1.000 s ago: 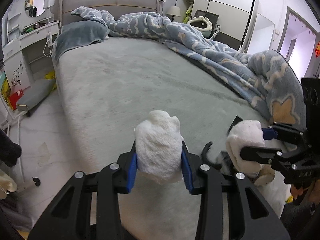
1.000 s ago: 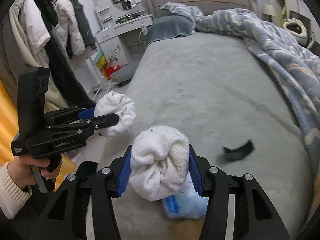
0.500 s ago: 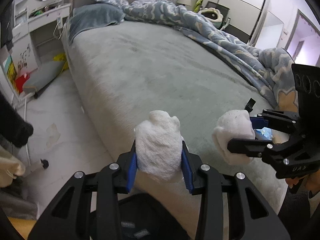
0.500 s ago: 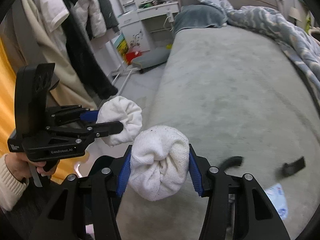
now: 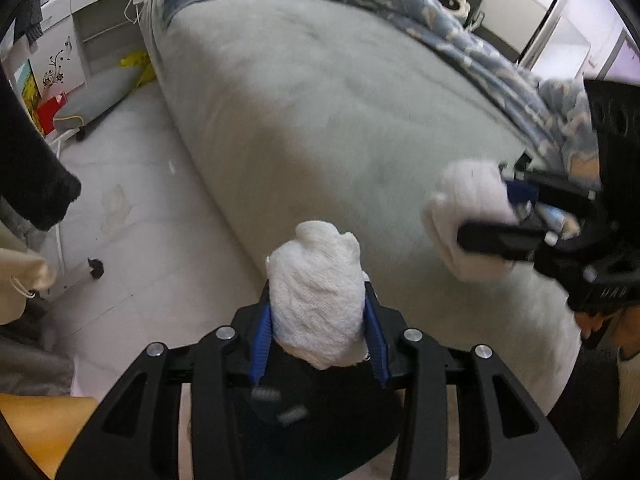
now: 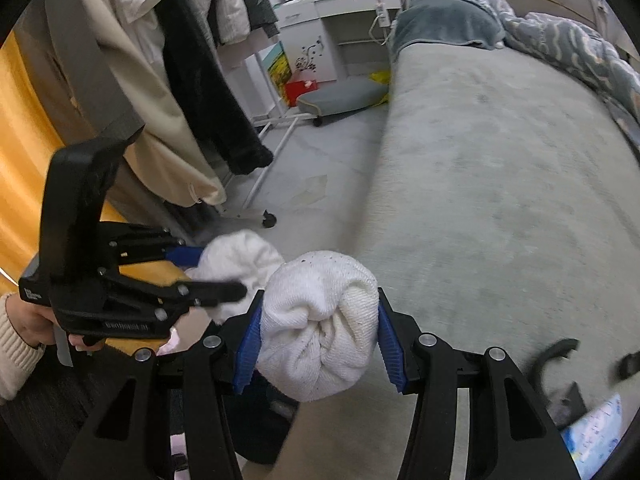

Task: Collect trash
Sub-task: 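Carry both tissue balls over the green bin and open both tools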

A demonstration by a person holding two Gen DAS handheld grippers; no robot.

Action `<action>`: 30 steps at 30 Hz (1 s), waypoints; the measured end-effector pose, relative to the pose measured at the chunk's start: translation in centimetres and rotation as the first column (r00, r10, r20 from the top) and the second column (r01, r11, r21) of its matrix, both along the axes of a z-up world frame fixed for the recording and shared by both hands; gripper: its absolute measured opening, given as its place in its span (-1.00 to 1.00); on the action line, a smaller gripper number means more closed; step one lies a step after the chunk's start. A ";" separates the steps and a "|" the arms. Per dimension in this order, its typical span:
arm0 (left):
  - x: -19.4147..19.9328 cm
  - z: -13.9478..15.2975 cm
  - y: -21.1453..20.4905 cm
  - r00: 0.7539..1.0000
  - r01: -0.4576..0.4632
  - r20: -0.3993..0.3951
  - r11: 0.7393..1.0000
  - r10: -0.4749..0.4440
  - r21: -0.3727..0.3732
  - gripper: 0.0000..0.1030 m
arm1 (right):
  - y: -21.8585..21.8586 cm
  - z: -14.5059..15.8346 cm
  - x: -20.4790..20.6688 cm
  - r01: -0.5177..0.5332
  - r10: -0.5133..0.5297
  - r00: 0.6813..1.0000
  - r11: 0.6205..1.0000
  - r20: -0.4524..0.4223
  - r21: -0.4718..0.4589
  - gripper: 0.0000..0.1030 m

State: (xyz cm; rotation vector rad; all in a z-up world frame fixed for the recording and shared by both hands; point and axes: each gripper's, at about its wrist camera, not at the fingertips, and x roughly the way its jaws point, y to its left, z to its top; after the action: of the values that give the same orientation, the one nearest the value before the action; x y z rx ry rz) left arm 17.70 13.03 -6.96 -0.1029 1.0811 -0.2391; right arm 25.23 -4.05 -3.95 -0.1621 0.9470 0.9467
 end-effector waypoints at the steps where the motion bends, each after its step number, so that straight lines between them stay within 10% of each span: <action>1: -0.2 -0.3 0.1 1.000 0.004 -0.011 1.000 -0.004 0.006 -0.15 | 0.5 -0.1 -0.1 -0.009 0.009 1.000 1.000 -0.003 -0.004 0.02; 15: -4.9 -5.1 3.2 0.971 0.118 -0.210 0.993 -0.117 -0.009 0.00 | 6.0 -3.8 -2.2 -0.178 0.165 0.979 0.977 -0.117 -0.116 0.02; 17: -5.5 -5.2 3.5 0.969 0.129 -0.211 0.992 -0.129 -0.013 0.29 | 6.6 -4.4 -2.5 -0.191 0.175 0.976 0.973 -0.127 -0.129 0.02; 30: -6.8 -3.7 7.6 0.992 0.021 -0.124 0.999 -0.025 -0.035 0.30 | 11.2 -9.7 -5.1 -0.270 0.223 0.954 0.930 -0.199 -0.251 0.02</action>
State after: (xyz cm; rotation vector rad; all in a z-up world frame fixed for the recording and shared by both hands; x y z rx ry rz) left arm 10.88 20.68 -10.65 -0.1367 1.2029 -0.2746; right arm 20.15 7.16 -13.66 -0.4536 1.2349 1.0685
